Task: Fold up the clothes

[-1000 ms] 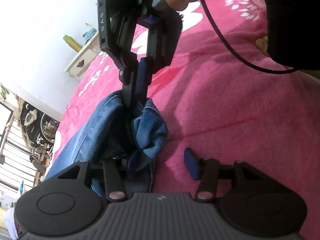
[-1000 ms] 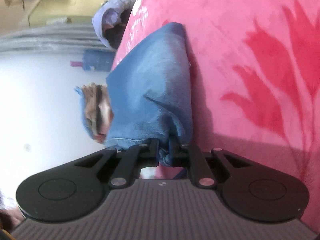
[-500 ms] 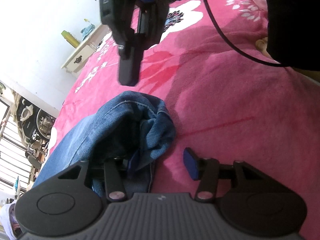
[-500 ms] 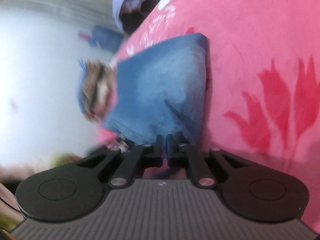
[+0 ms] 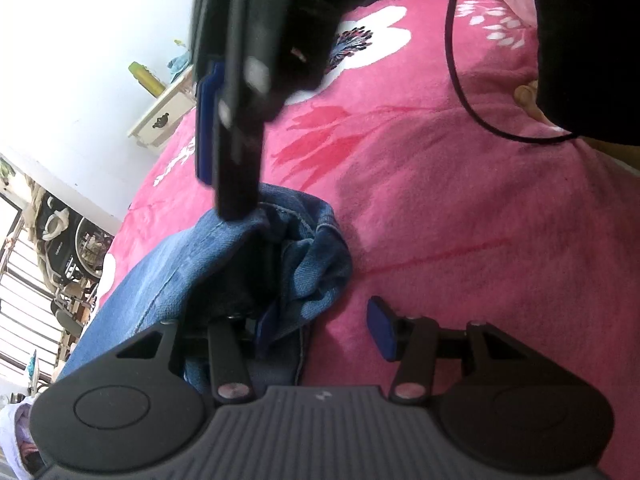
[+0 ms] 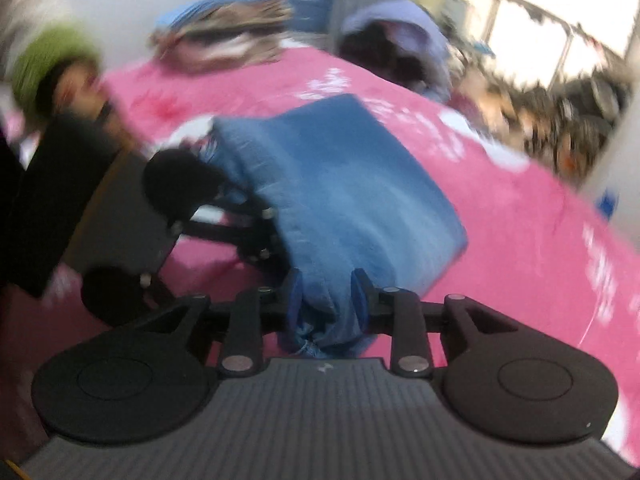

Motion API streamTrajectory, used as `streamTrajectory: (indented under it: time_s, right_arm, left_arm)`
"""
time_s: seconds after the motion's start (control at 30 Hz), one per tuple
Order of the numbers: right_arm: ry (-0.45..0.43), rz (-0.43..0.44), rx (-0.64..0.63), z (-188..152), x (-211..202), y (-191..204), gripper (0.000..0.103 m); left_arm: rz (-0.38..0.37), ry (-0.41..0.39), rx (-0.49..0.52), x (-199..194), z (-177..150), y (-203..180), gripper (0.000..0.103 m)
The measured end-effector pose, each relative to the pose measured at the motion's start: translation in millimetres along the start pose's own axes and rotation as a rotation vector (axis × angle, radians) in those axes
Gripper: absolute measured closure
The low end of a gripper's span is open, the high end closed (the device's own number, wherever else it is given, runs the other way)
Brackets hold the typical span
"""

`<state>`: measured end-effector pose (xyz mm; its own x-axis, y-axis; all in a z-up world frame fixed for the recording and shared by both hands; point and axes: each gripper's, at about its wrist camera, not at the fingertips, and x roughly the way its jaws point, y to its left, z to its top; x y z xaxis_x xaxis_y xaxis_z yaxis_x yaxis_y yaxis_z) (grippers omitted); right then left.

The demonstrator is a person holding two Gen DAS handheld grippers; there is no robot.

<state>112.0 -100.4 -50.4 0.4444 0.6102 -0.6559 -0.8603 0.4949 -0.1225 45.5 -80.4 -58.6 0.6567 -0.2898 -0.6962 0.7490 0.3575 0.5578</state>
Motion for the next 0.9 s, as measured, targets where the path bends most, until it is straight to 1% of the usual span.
streamTrajectory:
  time_s: [0.07, 0.13, 0.2, 0.23, 0.27, 0.3, 0.33, 0.43, 0.47, 0.53, 0.6, 0.67, 0.7, 0.73, 0.87, 0.9]
  right_arm:
    - [0.022, -0.075, -0.112, -0.3, 14.6, 18.5, 0.074]
    - [0.044, -0.112, -0.167, -2.8, 27.5, 29.6, 0.076]
    - [0.04, -0.155, -0.187, -2.8, 30.5, 33.4, 0.091]
    - [0.028, -0.172, -0.182, -1.7, 26.9, 31.7, 0.092]
    - [0.022, -0.163, -0.141, 1.2, 21.7, 24.9, 0.094]
    - [0.022, -0.142, -0.084, 4.9, 16.8, 16.4, 0.095]
    - [0.028, -0.104, 0.001, 8.8, 11.9, 4.2, 0.095]
    - [0.01, 0.093, 0.322, 6.6, 1.4, -41.4, 0.095]
    - [0.017, 0.152, 0.39, 2.7, 2.1, -52.4, 0.095]
    - [0.045, 0.26, 0.485, -7.9, 7.5, -69.6, 0.094]
    - [0.058, 0.383, 0.612, -19.1, 11.1, -89.3, 0.089]
    - [0.048, 0.478, 0.714, -28.5, 7.5, -104.0, 0.086]
    - [0.036, 0.522, 0.758, -31.4, 5.3, -111.0, 0.086]
    - [0.019, 0.529, 0.788, -32.8, 3.4, -116.9, 0.085]
    - [-0.061, 0.481, 0.884, -35.0, -3.4, -138.0, 0.081]
    - [-0.045, 0.472, 0.857, -34.8, -0.6, -132.7, 0.081]
  left_arm:
    - [0.0, -0.002, -0.005, -0.7, 0.2, -0.2, 0.052]
    - [0.0, -0.003, -0.005, -0.8, 0.4, -0.4, 0.052]
    - [0.002, -0.005, -0.004, -1.3, 0.6, -1.1, 0.052]
    - [0.003, -0.006, -0.003, -1.7, 0.6, -1.5, 0.052]
    - [0.007, -0.009, -0.003, -2.2, 0.6, -1.8, 0.051]
    - [0.01, -0.012, 0.0, -2.8, 0.7, -2.4, 0.051]
    - [0.013, -0.014, 0.002, -3.2, 0.7, -3.1, 0.051]
    - [0.026, -0.022, 0.009, -4.3, 0.6, -5.6, 0.048]
    - [0.028, -0.024, 0.012, -4.7, 0.5, -6.3, 0.048]
    - [0.021, -0.024, 0.007, -4.8, 0.5, -6.5, 0.05]
    - [0.026, -0.026, 0.015, -6.5, 1.0, -8.8, 0.051]
    - [0.039, -0.033, 0.03, -9.2, 0.8, -11.7, 0.05]
    - [0.041, -0.035, 0.033, -10.1, 0.4, -12.2, 0.05]
    - [0.039, -0.035, 0.033, -10.6, -0.2, -12.2, 0.05]
    - [0.037, -0.035, 0.03, -12.0, 0.2, -14.5, 0.05]
    - [0.036, -0.034, 0.028, -12.5, 1.3, -15.8, 0.05]
